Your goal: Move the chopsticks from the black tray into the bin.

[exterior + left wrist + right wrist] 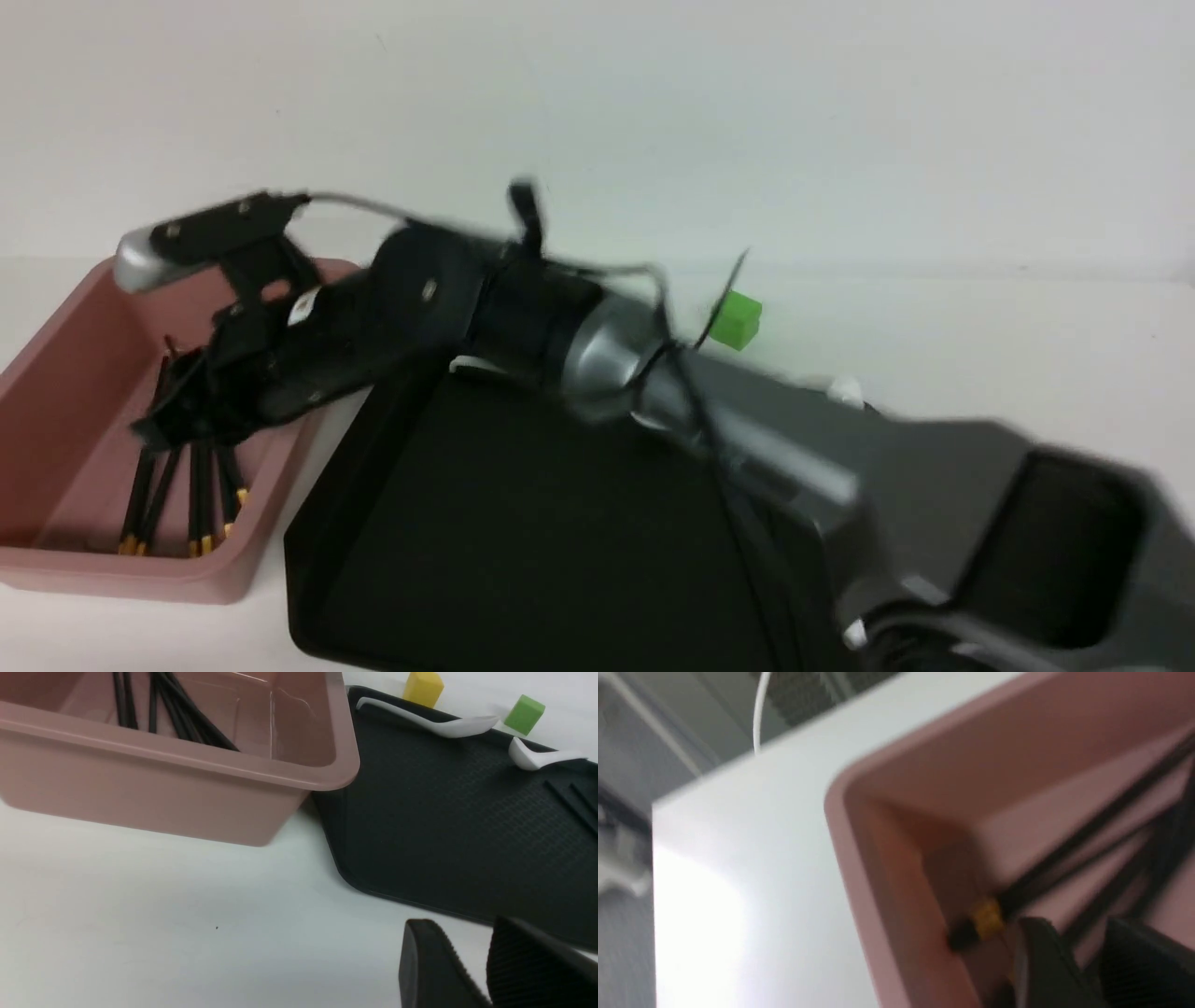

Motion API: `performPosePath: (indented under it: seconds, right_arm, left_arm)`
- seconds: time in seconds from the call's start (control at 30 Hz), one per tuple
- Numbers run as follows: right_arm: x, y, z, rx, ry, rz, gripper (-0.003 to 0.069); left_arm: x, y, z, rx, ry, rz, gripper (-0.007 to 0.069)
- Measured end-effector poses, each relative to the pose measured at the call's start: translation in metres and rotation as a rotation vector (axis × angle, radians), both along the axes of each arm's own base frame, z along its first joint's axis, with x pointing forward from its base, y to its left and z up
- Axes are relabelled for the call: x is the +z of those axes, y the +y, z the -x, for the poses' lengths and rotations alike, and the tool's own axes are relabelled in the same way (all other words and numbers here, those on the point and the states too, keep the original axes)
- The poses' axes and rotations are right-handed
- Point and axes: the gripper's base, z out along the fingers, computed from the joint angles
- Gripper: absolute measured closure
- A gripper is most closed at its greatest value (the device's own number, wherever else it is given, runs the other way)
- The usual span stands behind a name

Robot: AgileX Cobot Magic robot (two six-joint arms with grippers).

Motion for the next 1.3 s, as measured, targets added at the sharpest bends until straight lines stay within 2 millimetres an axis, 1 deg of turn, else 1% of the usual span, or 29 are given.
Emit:
performPosePath:
  seconds: [0.1, 0.13, 0.17, 0.23, 0.3, 0.33, 0.37, 0.4, 0.5, 0.53, 0.57, 0.6, 0.67, 0.7, 0.77, 0.8, 0.83, 0.87, 0.93, 0.97, 1.0, 1.03, 1.07, 1.1, 1.13, 1.17, 1.2, 1.23, 1.3]
  right_arm:
    - [0.048, -0.029, 0.006, 0.009, -0.028, 0.055, 0.0531]
    - [0.054, -0.034, 0.006, 0.011, -0.031, 0.074, 0.0539]
    - [0.085, -0.055, 0.013, 0.006, -0.05, 0.101, 0.0567]
    - [0.114, -0.074, 0.021, -0.002, -0.075, 0.114, 0.0589]
    - [0.152, -0.107, 0.034, -0.02, -0.106, 0.151, 0.0616]
    - [0.166, -0.121, 0.039, -0.033, -0.121, 0.17, 0.0627]
    - [0.189, -0.144, 0.051, -0.055, -0.159, 0.2, 0.0642]
    - [0.204, -0.161, 0.057, -0.087, -0.194, 0.213, 0.065]
    - [0.236, -0.202, 0.07, -0.206, -0.27, 0.234, 0.0658]
    - [0.249, -0.22, 0.079, -0.259, -0.298, 0.236, 0.0658]
    - [0.257, -0.235, 0.086, -0.305, -0.319, 0.245, 0.0658]
    - [0.262, -0.248, 0.092, -0.344, -0.337, 0.259, 0.0658]
    - [0.273, -0.274, 0.111, -0.412, -0.364, 0.272, 0.0658]
    - [0.276, -0.289, 0.124, -0.446, -0.382, 0.293, 0.0658]
    - [0.275, -0.314, 0.15, -0.486, -0.4, 0.328, 0.0658]
    - [0.268, -0.325, 0.161, -0.502, -0.393, 0.355, 0.0658]
    - [0.268, -0.335, 0.175, -0.518, -0.394, 0.348, 0.0658]
    - [0.259, -0.348, 0.192, -0.539, -0.375, 0.348, 0.0658]
    - [0.245, -0.363, 0.212, -0.568, -0.337, 0.344, 0.0657]
    - [0.229, -0.375, 0.228, -0.592, -0.308, 0.327, 0.0657]
    - [0.217, -0.381, 0.238, -0.608, -0.298, 0.304, 0.0657]
    - [0.199, -0.389, 0.25, -0.633, -0.301, 0.247, 0.0657]
    - [0.186, -0.393, 0.257, -0.65, -0.314, 0.199, 0.0657]
    - [0.166, -0.398, 0.265, -0.668, -0.34, 0.123, 0.0657]
    - [0.152, -0.4, 0.269, -0.674, -0.358, 0.074, 0.0657]
    - [0.132, -0.4, 0.271, -0.675, -0.365, 0.049, 0.0657]
    - [0.12, -0.403, 0.275, -0.677, -0.402, -0.008, 0.0657]
    - [0.097, -0.402, 0.276, -0.674, -0.409, -0.024, 0.0657]
    - [0.07, -0.403, 0.278, -0.67, -0.444, -0.07, 0.0657]
  left_arm:
    - [0.0, 0.0, 0.0, 0.0, 0.0, 0.0, 0.0411]
    - [0.0, 0.0, 0.0, 0.0, 0.0, 0.0, 0.041]
    - [0.0, 0.0, 0.0, 0.0, 0.0, 0.0, 0.0408]
    - [0.0, 0.0, 0.0, 0.0, 0.0, 0.0, 0.0407]
    - [0.0, 0.0, 0.0, 0.0, 0.0, 0.0, 0.0406]
    - [0.0, 0.0, 0.0, 0.0, 0.0, 0.0, 0.0406]
    - [0.0, 0.0, 0.0, 0.0, 0.0, 0.0, 0.0406]
    - [0.0, 0.0, 0.0, 0.0, 0.0, 0.0, 0.0406]
    - [0.0, 0.0, 0.0, 0.0, 0.0, 0.0, 0.0406]
    - [0.0, 0.0, 0.0, 0.0, 0.0, 0.0, 0.0405]
    - [0.0, 0.0, 0.0, 0.0, 0.0, 0.0, 0.0404]
    - [0.0, 0.0, 0.0, 0.0, 0.0, 0.0, 0.0405]
    - [0.0, 0.0, 0.0, 0.0, 0.0, 0.0, 0.0405]
    - [0.0, 0.0, 0.0, 0.0, 0.0, 0.0, 0.0405]
    - [0.0, 0.0, 0.0, 0.0, 0.0, 0.0, 0.0405]
    - [0.0, 0.0, 0.0, 0.0, 0.0, 0.0, 0.0403]
    - [0.0, 0.0, 0.0, 0.0, 0.0, 0.0, 0.0403]
    - [0.0, 0.0, 0.0, 0.0, 0.0, 0.0, 0.0403]
    - [0.0, 0.0, 0.0, 0.0, 0.0, 0.0, 0.0402]
    - [0.0, 0.0, 0.0, 0.0, 0.0, 0.0, 0.0402]
    - [0.0, 0.0, 0.0, 0.0, 0.0, 0.0, 0.0402]
    - [0.0, 0.0, 0.0, 0.0, 0.0, 0.0, 0.0402]
    - [0.0, 0.0, 0.0, 0.0, 0.0, 0.0, 0.04]
    - [0.0, 0.0, 0.0, 0.0, 0.0, 0.0, 0.0399]
    - [0.0, 0.0, 0.0, 0.0, 0.0, 0.0, 0.0398]
    - [0.0, 0.0, 0.0, 0.0, 0.0, 0.0, 0.0397]
    - [0.0, 0.0, 0.0, 0.0, 0.0, 0.0, 0.0396]
    - [0.0, 0.0, 0.0, 0.0, 0.0, 0.0, 0.0396]
    - [0.0, 0.0, 0.0, 0.0, 0.0, 0.0, 0.0396]
